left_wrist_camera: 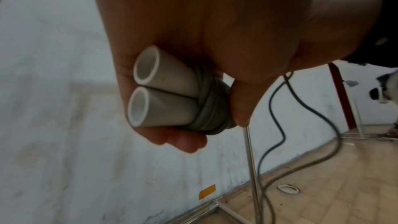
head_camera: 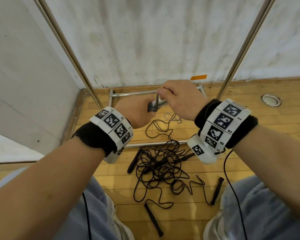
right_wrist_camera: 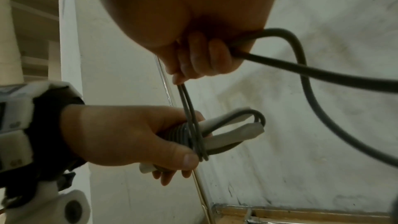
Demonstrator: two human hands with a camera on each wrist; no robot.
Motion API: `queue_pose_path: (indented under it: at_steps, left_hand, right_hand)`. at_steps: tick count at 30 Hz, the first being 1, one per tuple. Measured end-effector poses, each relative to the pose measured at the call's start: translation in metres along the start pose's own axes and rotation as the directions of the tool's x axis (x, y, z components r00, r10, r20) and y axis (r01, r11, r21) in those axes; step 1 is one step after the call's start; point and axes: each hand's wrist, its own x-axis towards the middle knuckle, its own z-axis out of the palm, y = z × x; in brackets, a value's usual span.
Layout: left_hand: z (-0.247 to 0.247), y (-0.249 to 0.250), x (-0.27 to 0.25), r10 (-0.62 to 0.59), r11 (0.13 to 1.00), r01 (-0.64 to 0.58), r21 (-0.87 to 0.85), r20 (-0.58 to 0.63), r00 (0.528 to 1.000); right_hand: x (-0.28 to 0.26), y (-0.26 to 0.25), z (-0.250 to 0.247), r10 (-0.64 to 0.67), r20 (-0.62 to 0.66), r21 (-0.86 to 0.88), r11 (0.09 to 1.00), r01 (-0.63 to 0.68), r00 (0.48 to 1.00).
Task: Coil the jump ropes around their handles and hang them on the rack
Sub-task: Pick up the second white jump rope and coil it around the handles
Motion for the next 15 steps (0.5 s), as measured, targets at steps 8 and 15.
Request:
queue_pose_path:
  at_steps: [8,15]
  left_hand:
    - [-0.001,0.016,-0.008,0.174,0.984,-0.176,-0.027,-0.056,0.983]
    - [-0.009,0.020,-0.019,0.268,0.946,-0.297,-0.132,-0.197,0.943]
  right_hand:
    - [0.005,0.008,-0.005,0.041,-0.124,-0.116,0.992,-0.055,0.991]
    - [0.013,0.022,-0.019,0.104,-0.103,0.024,0.995,-0.102,0.989]
